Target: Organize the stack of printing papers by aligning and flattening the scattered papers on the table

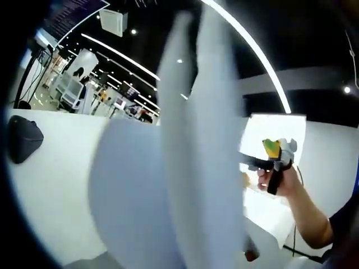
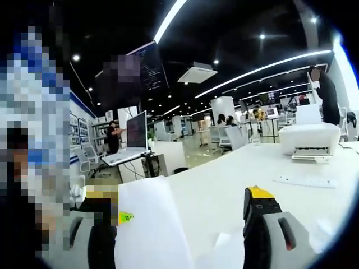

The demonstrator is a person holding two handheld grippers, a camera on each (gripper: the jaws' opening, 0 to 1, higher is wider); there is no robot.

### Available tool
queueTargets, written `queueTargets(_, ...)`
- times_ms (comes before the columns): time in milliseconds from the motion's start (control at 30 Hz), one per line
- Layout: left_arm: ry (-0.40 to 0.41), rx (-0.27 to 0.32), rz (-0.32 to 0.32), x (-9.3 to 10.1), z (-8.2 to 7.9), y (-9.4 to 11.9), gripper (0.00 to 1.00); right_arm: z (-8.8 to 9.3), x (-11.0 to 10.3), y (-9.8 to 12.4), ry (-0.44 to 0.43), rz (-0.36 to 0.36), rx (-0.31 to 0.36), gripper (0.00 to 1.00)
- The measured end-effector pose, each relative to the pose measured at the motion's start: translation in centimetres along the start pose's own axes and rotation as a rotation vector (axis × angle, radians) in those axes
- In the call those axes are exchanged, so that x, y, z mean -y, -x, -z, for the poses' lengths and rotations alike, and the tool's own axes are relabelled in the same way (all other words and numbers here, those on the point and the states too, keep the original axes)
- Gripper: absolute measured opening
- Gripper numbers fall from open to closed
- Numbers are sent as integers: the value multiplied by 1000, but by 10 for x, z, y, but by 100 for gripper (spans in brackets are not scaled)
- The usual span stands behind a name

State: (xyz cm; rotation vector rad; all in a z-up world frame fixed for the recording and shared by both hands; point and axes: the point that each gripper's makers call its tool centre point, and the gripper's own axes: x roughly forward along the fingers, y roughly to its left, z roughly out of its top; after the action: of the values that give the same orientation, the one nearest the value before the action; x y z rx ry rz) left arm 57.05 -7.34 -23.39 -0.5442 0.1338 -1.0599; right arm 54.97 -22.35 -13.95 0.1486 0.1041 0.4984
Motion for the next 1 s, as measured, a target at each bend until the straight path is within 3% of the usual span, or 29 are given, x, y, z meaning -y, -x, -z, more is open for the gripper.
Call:
queueTargets(433,15,6,-3,0,-1,-2,6,7,12,27,16,55,2,89)
queueTargets(600,27,10,-1,-1,-1,-3,6,6,8,38,-4,38,14,90)
queueTargets(767,36,17,-3,-3,-2,-3,6,-3,19,56,4,72,45,90)
queueTargets(1000,27,13,-6,-3,0,-4,6,-2,35,73,-10,121,64,90)
